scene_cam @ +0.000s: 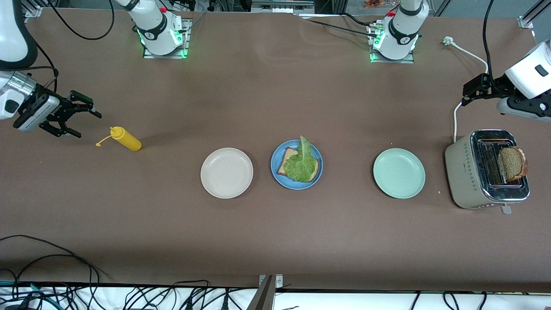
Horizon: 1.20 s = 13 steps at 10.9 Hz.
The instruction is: Make sandwich in blue plate with both arms
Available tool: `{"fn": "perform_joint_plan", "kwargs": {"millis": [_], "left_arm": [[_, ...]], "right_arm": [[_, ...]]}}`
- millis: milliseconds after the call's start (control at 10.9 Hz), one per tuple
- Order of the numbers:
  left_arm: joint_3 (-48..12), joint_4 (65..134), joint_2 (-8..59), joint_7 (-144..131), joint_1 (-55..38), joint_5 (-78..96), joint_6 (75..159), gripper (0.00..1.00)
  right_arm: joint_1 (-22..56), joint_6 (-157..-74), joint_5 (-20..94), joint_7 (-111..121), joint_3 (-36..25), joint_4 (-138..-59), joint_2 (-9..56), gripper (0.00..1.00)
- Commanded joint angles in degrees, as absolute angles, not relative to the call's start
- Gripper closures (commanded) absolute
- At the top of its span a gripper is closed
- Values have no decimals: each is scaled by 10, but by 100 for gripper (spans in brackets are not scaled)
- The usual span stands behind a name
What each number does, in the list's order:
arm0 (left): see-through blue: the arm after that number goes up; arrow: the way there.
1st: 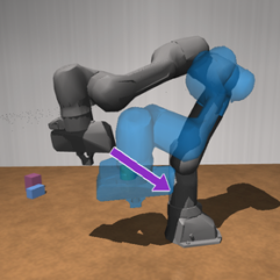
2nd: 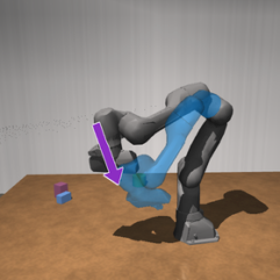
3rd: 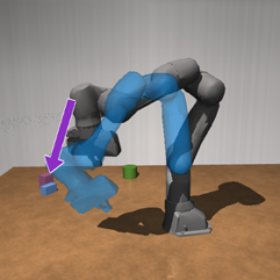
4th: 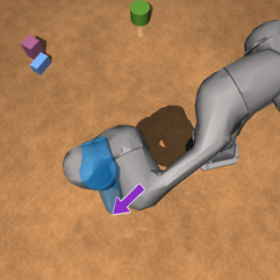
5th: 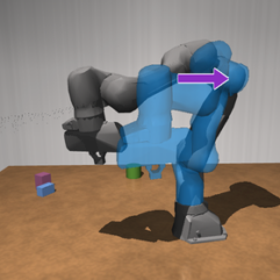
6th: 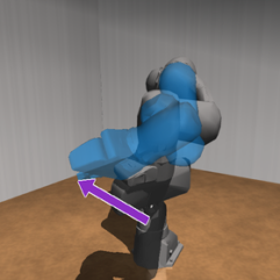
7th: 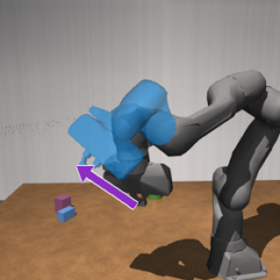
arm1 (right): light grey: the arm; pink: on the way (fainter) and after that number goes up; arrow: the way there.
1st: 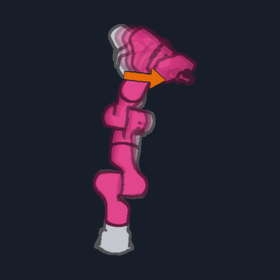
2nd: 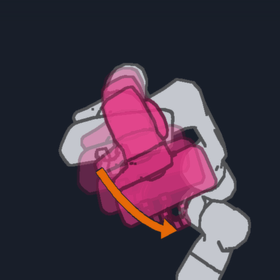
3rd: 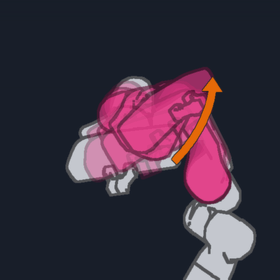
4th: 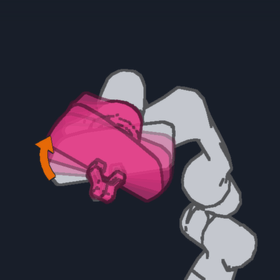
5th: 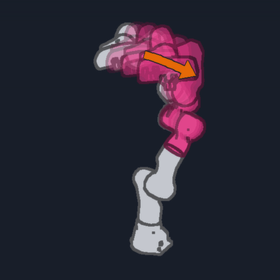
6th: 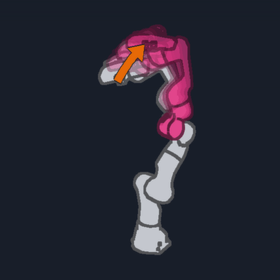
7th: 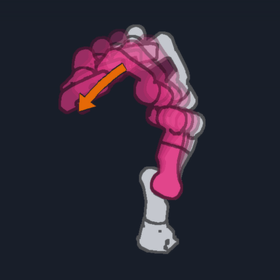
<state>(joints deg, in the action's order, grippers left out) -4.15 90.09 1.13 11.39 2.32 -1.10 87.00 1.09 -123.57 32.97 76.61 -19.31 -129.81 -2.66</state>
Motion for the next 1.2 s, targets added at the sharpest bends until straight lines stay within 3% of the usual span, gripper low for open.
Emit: {"fn": "perform_joint_plan", "kwargs": {"millis": [0, 460, 1103], "left_arm": [[-42, 901, 5, 119, 25, -5, 864, 0], [-42, 901, 6, 120, 25, -5, 864, 0], [-42, 901, 6, 120, 25, -5, 864, 0]], "right_arm": [[6, -1224, 388, 949, -242, -1321, -23, 0], [-1, -1138, 544, 1227, -313, -1321, 43, 0], [-44, -1131, 655, 1298, -316, -1333, 96, 0]]}}
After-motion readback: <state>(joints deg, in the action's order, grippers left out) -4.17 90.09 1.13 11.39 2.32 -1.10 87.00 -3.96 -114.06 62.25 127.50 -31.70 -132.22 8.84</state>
